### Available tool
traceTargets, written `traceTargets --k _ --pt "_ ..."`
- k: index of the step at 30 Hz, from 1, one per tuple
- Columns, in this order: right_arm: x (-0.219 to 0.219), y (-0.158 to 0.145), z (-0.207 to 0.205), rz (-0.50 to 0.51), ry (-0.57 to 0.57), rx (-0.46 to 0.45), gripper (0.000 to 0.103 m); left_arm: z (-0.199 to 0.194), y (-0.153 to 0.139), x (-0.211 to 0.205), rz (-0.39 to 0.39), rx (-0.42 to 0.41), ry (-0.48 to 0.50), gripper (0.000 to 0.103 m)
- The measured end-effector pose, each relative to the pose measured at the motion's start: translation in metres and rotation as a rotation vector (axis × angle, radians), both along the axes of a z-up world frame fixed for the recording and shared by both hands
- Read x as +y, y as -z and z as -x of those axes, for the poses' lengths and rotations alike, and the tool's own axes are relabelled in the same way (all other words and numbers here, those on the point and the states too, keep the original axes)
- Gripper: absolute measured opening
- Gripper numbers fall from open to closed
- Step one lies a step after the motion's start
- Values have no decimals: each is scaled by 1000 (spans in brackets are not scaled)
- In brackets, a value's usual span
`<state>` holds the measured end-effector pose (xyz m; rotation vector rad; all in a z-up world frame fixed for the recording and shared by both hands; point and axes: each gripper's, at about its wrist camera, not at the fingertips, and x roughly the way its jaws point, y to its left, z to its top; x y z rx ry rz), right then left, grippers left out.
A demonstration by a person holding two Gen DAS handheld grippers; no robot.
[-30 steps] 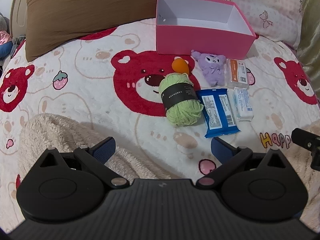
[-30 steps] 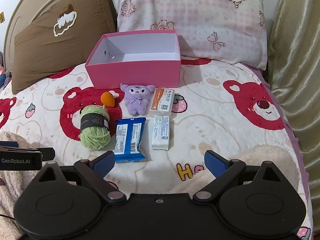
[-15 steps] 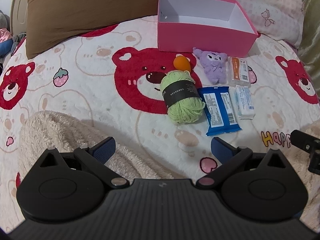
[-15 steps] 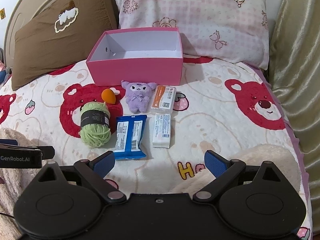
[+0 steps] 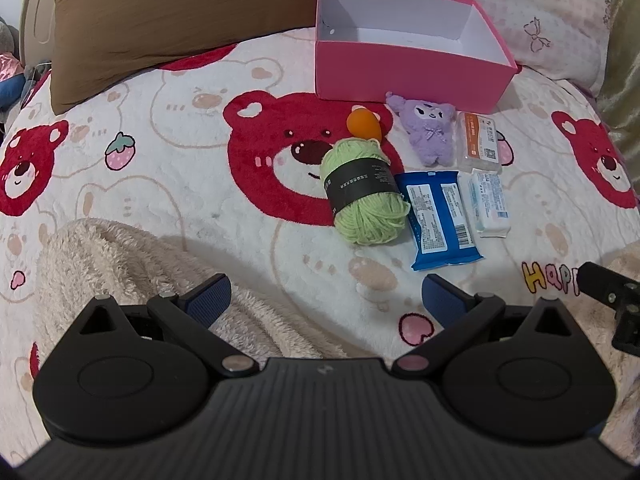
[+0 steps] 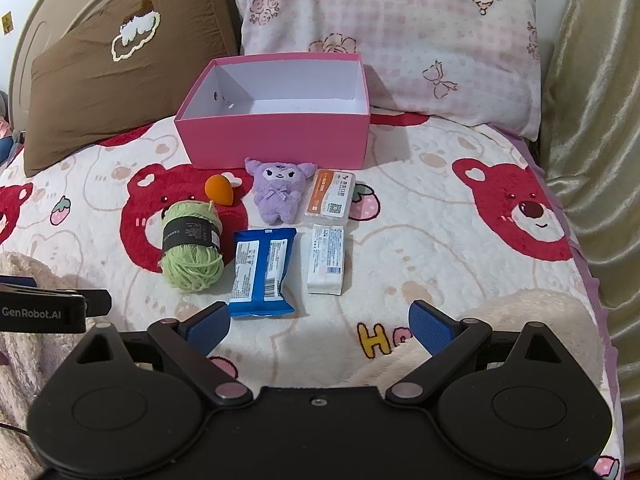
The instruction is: Organize objects
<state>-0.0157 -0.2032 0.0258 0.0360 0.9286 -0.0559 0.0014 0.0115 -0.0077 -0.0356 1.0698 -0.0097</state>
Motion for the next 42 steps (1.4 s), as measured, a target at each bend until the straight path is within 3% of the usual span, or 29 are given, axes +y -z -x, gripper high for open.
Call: traceTargets --k 35,42 --pt "2 0 -1 1 14 4 98 -1 0 -3 -3 2 -7 103" --pt "0 -4 2 -65 -19 -2 98 -2 -10 -1 -12 -7 6 103"
